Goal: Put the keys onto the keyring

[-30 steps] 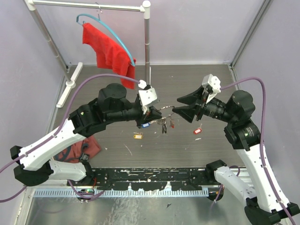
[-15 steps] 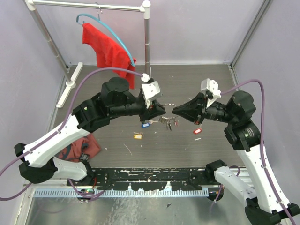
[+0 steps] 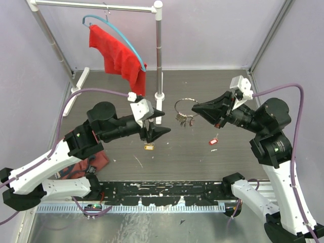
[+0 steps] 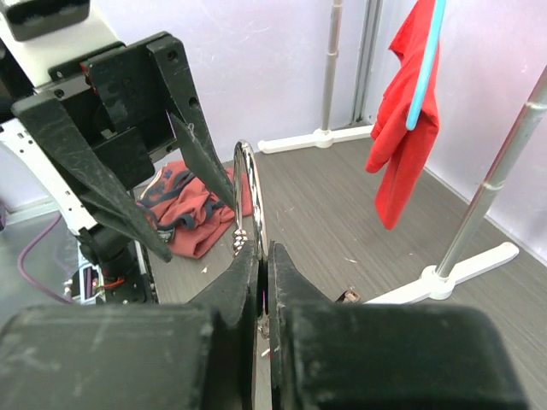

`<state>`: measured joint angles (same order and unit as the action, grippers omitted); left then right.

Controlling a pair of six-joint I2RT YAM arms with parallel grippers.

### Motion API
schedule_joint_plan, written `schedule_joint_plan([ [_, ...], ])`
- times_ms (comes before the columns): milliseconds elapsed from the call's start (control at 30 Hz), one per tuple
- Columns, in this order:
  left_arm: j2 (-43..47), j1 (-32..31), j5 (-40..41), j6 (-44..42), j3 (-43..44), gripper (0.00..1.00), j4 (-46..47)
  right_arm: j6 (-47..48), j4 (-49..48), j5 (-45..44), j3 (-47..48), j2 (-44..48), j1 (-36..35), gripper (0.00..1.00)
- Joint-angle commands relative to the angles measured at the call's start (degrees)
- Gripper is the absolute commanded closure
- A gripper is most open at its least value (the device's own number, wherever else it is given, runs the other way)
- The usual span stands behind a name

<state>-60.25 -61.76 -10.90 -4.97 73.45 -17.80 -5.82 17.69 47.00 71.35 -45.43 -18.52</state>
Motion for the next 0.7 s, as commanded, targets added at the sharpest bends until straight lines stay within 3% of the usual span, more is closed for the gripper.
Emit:
schedule_joint_plan([
  [0,1.86,-0.03,6.74,0.72,-3.63,0.37,8.45,-2.65,-1.89,-3.18,3.74,-0.52,0.15,0.99],
  [233,0.02,-0.29,12.54,-2.24,-3.79,0.47,13.03,-5.22,-2.14,-4.50,4.71,-1.56,0.15,0.99],
  [667,-3.04,-0.74,11.42,-3.53,-2.77,0.47,15.00,-5.91,-2.48,-4.73,4.40,-1.67,0.15,0.99],
])
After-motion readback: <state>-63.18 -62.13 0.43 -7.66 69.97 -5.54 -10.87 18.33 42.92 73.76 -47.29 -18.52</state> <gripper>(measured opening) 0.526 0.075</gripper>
